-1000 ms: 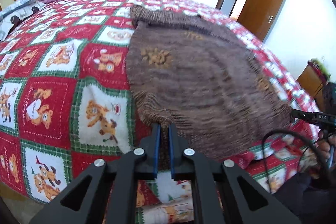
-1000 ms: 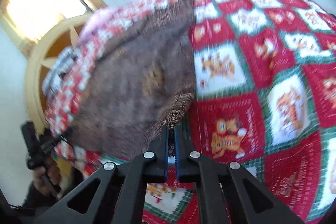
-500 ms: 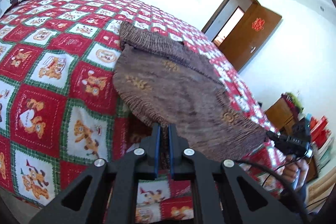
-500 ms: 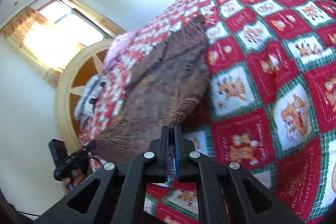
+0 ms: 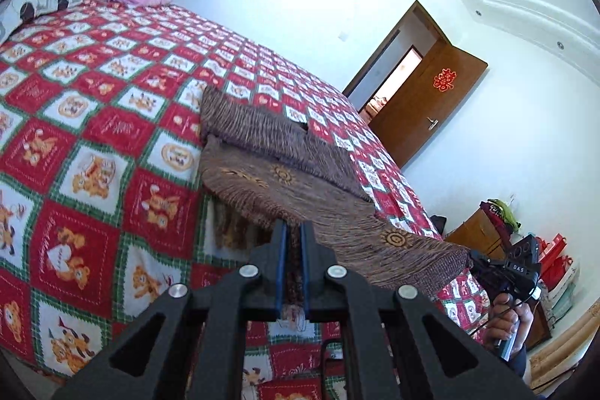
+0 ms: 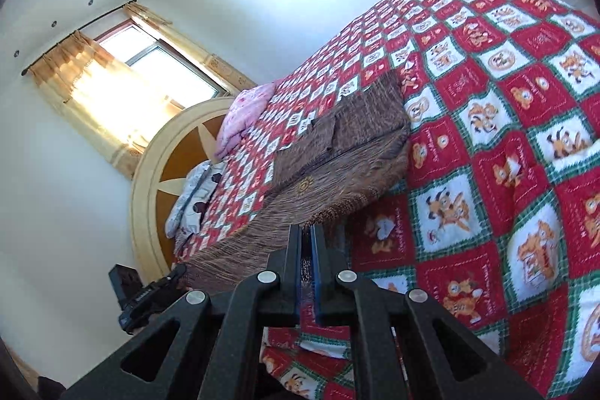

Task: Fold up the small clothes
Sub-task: 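Lift the hem with both grippers and fold it toward the collar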

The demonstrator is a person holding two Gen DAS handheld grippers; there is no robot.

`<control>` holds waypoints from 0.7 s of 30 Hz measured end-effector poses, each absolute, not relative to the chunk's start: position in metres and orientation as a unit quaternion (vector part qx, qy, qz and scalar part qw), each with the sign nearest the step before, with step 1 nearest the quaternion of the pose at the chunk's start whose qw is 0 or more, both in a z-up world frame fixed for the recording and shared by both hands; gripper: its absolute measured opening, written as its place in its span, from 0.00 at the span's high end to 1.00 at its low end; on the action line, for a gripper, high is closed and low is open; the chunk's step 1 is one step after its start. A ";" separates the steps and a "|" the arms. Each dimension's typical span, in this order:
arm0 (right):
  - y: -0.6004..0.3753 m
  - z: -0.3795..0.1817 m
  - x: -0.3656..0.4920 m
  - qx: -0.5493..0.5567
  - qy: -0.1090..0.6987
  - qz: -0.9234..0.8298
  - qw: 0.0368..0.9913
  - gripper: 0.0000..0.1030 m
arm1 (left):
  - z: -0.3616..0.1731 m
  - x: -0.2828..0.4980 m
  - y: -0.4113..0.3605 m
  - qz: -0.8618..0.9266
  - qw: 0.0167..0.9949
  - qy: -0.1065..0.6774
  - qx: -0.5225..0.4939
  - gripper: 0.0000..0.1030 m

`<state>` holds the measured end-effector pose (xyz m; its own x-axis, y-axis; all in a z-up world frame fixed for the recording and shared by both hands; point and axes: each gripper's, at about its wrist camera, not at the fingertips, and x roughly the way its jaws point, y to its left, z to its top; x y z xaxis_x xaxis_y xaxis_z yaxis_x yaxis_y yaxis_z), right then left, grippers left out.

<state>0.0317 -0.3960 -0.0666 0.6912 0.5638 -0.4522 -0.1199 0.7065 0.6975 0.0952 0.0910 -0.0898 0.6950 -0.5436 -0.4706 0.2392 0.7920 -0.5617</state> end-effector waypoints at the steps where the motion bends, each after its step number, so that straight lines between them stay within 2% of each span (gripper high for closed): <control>1: -0.397 -0.068 0.034 0.326 0.341 0.197 0.859 0.97 | -0.088 0.097 0.091 -0.222 0.890 0.321 -0.237 0.93; 21: -0.393 -0.045 0.139 0.304 0.345 0.196 0.866 0.97 | -0.085 0.187 0.091 -0.215 0.885 0.314 -0.267 0.93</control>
